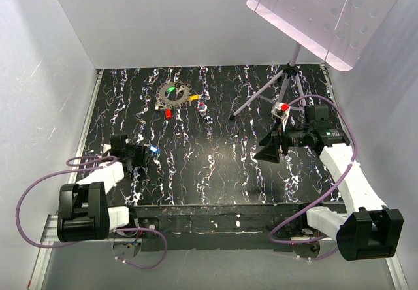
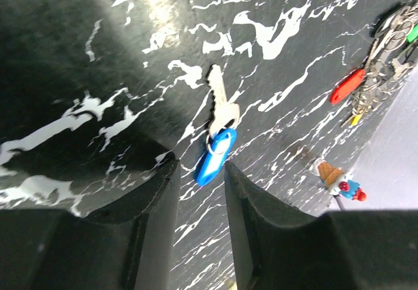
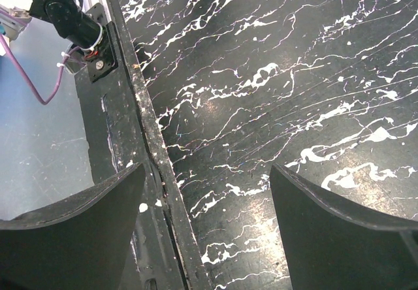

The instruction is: Put the keys on the keyring

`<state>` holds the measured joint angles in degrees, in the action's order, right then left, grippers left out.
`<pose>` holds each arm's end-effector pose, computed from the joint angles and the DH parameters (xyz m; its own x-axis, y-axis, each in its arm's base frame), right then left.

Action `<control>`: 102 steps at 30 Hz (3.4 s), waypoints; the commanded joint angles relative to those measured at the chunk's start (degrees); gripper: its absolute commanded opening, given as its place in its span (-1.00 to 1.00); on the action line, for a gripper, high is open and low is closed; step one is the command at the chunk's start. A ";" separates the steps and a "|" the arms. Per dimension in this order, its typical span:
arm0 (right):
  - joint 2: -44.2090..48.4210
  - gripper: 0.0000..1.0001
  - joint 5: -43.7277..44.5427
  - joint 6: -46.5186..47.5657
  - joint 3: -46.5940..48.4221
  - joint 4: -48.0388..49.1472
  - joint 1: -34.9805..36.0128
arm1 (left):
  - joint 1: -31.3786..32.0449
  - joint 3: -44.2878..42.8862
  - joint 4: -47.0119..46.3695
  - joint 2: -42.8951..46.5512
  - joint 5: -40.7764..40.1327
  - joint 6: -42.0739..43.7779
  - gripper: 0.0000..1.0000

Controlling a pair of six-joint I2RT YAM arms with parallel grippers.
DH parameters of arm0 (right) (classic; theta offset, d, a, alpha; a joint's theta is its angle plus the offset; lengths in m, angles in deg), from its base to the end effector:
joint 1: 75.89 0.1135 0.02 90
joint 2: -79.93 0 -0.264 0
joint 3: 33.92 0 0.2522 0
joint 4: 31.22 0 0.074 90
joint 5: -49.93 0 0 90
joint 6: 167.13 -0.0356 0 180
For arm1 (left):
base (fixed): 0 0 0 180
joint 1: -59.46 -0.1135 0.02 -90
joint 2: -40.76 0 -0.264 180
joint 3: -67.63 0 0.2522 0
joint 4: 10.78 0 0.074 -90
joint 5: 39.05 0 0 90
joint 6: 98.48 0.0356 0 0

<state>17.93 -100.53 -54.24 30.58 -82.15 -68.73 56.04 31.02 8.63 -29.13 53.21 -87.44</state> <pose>0.2033 0.0568 0.2891 -0.4372 -0.2482 -0.8645 -0.8730 0.3481 0.3415 0.2062 0.0109 0.1359 -0.1169 -0.9895 -0.0853 -0.7861 0.1447 -0.6009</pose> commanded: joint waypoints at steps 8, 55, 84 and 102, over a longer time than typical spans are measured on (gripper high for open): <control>0.39 0.71 -1.67 1.19 1.03 -0.54 0.22 | -0.27 2.46 -9.52 -8.25 1.52 -5.33 -0.35; 0.39 0.71 -1.67 1.54 1.38 -1.33 0.40 | -1.85 3.16 -14.00 -9.22 2.14 -1.73 -0.50; 0.03 0.71 -2.02 2.33 1.64 -2.12 1.19 | 0.68 -26.78 22.79 -11.55 6.28 56.25 -0.20; -0.58 0.71 -2.11 2.77 1.91 -2.82 1.45 | 15.29 -39.46 32.23 -23.10 -16.06 64.54 -0.37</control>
<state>17.56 -100.93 -52.64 30.63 -84.32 -67.81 70.73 -5.88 40.74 -53.37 40.99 -24.89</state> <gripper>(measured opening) 0.860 0.332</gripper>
